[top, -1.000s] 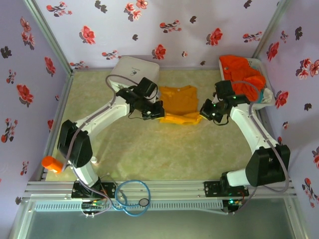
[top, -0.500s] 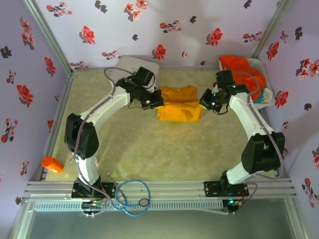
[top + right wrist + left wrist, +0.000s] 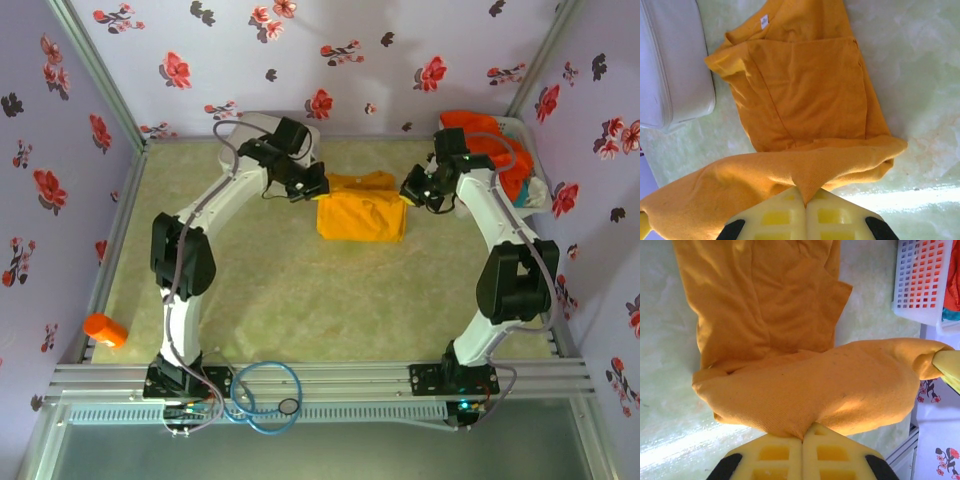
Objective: Fold and stack the t-shirts
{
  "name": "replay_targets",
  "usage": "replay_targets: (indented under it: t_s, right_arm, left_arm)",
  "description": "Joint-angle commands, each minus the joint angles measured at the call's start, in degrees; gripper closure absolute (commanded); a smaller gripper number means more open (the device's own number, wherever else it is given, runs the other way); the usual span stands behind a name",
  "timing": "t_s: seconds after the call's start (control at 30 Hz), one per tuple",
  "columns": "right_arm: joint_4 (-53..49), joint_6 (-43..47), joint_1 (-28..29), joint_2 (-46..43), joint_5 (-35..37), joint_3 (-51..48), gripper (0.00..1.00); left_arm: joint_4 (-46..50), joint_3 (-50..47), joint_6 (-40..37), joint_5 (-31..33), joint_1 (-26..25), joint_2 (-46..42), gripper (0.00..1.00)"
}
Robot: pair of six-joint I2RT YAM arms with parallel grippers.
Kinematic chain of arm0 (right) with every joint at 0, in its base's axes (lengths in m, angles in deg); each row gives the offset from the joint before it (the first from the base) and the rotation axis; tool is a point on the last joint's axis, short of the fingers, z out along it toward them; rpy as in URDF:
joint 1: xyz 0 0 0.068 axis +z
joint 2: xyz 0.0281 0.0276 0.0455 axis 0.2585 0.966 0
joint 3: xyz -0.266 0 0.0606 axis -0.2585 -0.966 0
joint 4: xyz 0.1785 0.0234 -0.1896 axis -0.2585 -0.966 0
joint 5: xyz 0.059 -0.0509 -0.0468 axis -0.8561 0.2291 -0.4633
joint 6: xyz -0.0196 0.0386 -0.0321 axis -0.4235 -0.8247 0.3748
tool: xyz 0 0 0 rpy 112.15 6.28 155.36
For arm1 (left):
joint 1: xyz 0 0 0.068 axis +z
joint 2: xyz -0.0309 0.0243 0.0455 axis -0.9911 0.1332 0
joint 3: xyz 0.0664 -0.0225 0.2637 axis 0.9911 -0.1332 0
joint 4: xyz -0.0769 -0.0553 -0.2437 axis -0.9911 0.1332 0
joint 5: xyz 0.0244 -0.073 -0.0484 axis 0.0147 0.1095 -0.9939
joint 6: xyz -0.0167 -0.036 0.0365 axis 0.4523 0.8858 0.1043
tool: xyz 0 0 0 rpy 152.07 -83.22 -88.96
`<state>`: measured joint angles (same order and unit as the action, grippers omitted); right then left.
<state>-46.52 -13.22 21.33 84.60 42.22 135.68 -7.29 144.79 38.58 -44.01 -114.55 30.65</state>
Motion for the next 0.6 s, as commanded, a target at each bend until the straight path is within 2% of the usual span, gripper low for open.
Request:
replay_targets:
  t_s: [0.0,0.23,0.57]
  right_arm:
    - [1.48,0.86,-0.68,2.14,-1.68,3.17,1.00]
    - [3.23,-0.33,-1.51,6.15,-4.51,6.13,1.00]
    - [4.06,-1.05,-1.95,11.06,-4.83,9.63,1.00]
  left_arm:
    - [3.52,4.72,-2.80,-1.34,0.57,2.91,1.00]
    - [4.55,8.17,-3.34,-1.45,2.56,6.66,1.00]
    - [4.52,14.11,-4.48,-3.08,4.91,12.27,1.00]
